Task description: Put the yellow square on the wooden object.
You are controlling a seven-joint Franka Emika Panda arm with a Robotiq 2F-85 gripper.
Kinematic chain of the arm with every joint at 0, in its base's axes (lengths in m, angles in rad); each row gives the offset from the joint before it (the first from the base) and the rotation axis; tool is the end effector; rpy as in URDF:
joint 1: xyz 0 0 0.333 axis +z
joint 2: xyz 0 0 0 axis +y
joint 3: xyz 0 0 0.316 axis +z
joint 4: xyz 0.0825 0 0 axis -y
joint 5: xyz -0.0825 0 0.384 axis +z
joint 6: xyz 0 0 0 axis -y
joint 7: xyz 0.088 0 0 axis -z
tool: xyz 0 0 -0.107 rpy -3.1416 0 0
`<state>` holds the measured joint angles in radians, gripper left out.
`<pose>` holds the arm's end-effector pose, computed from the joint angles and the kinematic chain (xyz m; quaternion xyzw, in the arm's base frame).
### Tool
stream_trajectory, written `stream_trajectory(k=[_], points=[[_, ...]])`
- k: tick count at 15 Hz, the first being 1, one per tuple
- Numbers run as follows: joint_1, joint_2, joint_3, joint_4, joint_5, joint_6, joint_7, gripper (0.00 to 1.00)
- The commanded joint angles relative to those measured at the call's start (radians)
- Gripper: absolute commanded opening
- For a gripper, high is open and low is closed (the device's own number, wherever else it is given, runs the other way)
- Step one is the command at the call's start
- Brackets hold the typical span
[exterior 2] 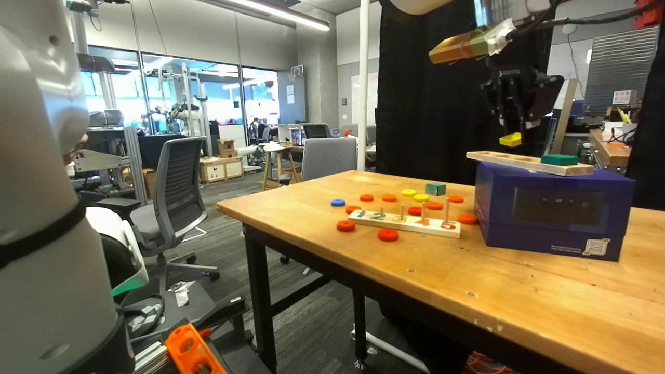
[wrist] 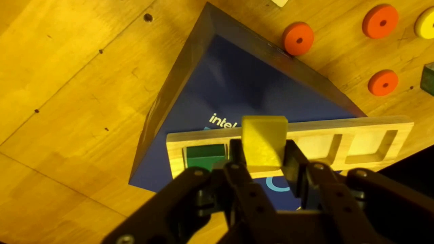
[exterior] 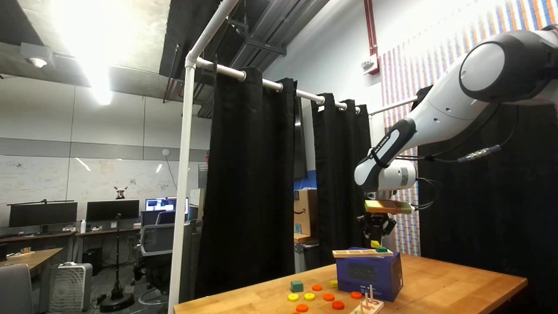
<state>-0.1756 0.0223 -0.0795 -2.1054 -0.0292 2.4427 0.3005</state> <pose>0.5573 -0.1452 0.4397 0.9523 -0.2615 0.1571 0.0083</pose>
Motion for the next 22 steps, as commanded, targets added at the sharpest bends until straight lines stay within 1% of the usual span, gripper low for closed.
stream_trajectory(k=[1, 5, 10, 19, 20, 21, 22], points=[[0.014, 0.085, -0.024, 0.098, 0.055, -0.036, -0.066, 0.15], [0.019, 0.152, -0.024, 0.173, 0.055, -0.074, -0.078, 0.15], [0.027, 0.197, -0.025, 0.246, 0.044, -0.112, -0.074, 0.15], [0.021, 0.241, -0.031, 0.304, 0.051, -0.139, -0.086, 0.15], [0.020, 0.244, -0.032, 0.308, 0.055, -0.146, -0.084, 0.57], [0.019, 0.248, -0.032, 0.310, 0.056, -0.147, -0.087, 0.59], [0.019, 0.251, -0.033, 0.314, 0.057, -0.151, -0.087, 0.65]])
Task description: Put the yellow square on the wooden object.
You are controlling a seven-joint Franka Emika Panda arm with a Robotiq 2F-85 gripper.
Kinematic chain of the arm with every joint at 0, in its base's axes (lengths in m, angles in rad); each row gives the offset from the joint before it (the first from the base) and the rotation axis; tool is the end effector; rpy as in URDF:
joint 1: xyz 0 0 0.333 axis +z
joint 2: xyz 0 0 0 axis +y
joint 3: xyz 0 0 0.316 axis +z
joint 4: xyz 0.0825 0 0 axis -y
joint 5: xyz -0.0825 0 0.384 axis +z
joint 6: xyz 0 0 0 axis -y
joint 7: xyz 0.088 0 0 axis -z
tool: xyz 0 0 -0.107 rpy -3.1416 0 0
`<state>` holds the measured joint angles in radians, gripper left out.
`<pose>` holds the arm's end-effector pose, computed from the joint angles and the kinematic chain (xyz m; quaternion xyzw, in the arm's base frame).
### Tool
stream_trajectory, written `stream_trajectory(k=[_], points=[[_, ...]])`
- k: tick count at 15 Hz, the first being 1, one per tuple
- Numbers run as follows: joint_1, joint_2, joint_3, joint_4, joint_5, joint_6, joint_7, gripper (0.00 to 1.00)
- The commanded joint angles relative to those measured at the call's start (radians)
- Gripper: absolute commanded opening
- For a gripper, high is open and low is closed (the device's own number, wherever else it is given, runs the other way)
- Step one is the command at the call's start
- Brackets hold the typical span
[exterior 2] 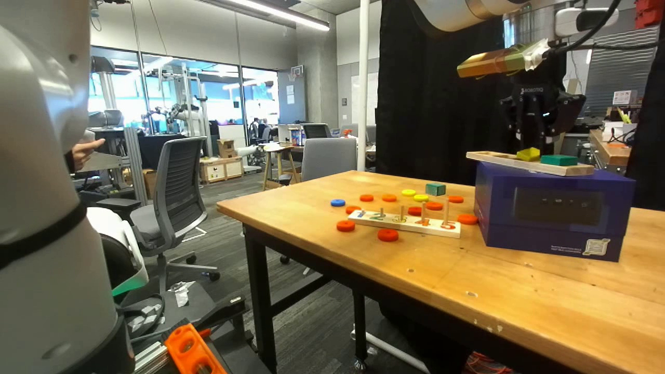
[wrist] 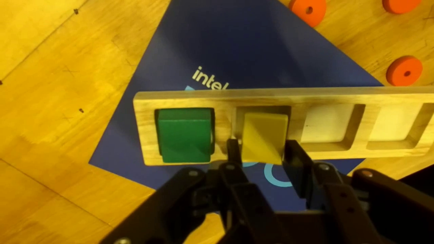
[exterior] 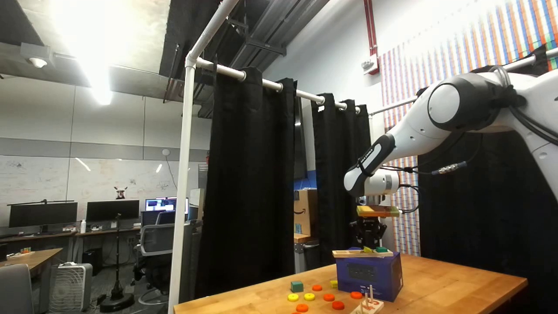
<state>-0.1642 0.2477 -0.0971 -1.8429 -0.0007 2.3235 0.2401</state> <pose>0.6211 -0.1621 0.4169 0.9628 -0.2434 0.1166 0.0132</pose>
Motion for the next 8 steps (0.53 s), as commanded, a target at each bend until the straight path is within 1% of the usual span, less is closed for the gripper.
stream_trajectory(k=[1, 2, 4, 5, 8], points=[[0.007, 0.027, -0.016, 0.054, 0.029, -0.034, -0.027, 0.72], [0.007, 0.029, -0.017, 0.056, 0.028, -0.035, -0.026, 0.81], [0.007, 0.030, -0.017, 0.058, 0.030, -0.036, -0.026, 0.95], [0.008, 0.029, -0.018, 0.058, 0.030, -0.037, -0.024, 0.99], [0.012, -0.007, -0.021, 0.044, 0.019, -0.058, -0.016, 1.00]])
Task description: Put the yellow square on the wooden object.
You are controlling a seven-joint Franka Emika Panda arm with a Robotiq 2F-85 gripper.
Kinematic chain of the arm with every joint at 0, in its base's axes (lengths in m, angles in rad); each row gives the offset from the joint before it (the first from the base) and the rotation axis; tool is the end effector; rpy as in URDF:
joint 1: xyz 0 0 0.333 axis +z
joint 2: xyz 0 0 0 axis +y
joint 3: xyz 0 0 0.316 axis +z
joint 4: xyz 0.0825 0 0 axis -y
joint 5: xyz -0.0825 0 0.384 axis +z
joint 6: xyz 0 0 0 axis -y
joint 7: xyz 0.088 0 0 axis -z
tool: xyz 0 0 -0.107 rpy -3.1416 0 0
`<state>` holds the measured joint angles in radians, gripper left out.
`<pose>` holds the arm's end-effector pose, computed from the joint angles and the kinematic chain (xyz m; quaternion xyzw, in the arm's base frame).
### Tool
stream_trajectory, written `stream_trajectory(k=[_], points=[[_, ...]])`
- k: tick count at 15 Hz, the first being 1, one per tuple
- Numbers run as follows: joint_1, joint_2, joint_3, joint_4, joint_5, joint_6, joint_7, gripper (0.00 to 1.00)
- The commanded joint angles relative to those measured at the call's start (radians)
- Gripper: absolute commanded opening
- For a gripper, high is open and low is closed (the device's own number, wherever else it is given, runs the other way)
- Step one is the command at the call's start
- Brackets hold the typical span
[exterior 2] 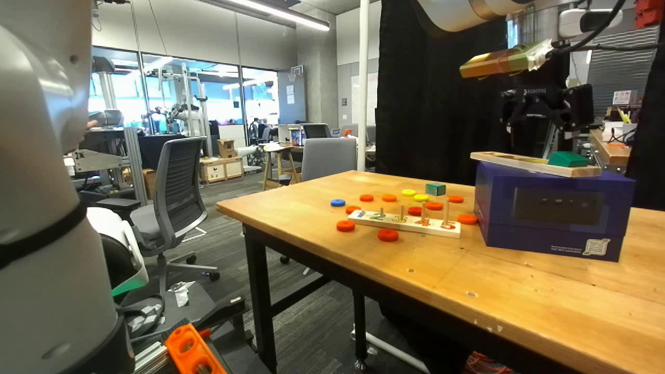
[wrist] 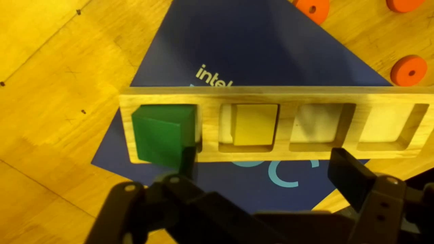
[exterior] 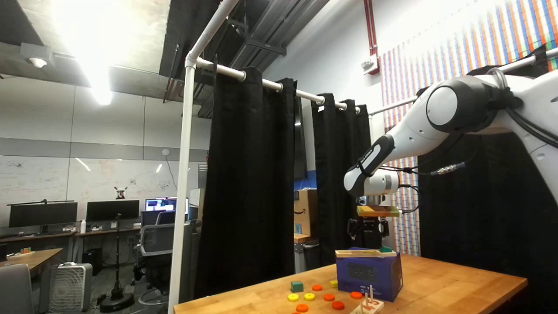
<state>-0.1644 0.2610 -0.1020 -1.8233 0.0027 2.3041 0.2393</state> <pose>0.6238 -0.1656 0.4158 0.9628 -0.2463 0.1102 0.0133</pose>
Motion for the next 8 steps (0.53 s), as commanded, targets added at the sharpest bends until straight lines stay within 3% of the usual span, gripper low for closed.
stream_trajectory(k=[1, 8], points=[[0.015, -0.041, -0.016, 0.017, 0.012, -0.042, -0.013, 1.00], [0.042, -0.198, -0.011, -0.031, -0.025, -0.073, 0.018, 1.00]])
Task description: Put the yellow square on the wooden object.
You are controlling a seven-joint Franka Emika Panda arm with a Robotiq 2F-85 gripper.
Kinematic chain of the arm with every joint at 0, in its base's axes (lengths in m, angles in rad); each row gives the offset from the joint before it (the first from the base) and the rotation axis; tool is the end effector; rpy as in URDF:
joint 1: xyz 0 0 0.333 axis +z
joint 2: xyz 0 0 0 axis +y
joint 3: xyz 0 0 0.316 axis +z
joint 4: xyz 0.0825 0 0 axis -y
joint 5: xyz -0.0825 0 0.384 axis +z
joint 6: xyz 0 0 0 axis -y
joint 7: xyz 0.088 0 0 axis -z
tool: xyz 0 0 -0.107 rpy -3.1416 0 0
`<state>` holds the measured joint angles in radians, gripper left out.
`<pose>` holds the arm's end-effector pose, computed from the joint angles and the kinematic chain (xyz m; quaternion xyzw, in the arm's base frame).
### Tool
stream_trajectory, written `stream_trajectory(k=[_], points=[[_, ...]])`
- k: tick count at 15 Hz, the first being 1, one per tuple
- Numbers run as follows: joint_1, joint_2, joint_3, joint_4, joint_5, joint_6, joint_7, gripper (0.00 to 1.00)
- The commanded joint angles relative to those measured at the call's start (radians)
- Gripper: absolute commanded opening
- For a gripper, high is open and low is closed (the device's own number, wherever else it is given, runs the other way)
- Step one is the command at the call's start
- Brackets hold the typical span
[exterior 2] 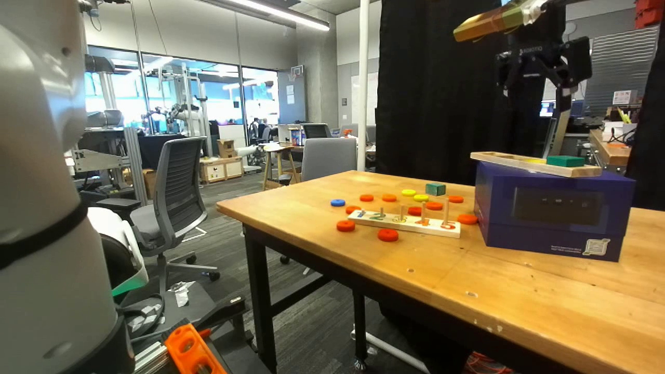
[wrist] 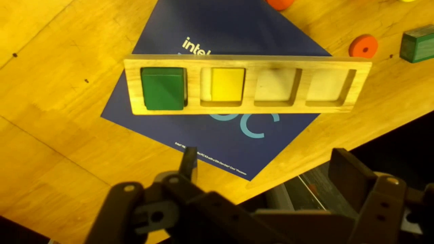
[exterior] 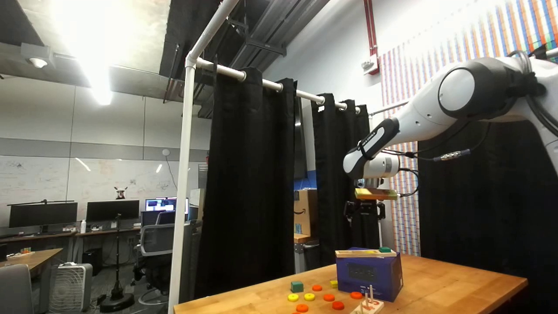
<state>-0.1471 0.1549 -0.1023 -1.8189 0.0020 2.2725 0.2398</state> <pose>0.6126 -0.1528 0.4819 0.9597 -0.2382 0.1492 0.0076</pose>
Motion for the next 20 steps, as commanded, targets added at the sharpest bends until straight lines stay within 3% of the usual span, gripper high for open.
stream_trajectory(k=[1, 6, 12, 20], points=[[0.028, -0.127, -0.009, -0.049, -0.036, -0.066, 0.019, 1.00], [0.038, -0.349, 0.011, -0.204, -0.064, -0.176, -0.029, 1.00], [0.041, -0.651, 0.030, -0.509, -0.084, -0.216, -0.138, 1.00], [0.037, -0.914, -0.023, -0.808, -0.116, -0.310, -0.381, 1.00]])
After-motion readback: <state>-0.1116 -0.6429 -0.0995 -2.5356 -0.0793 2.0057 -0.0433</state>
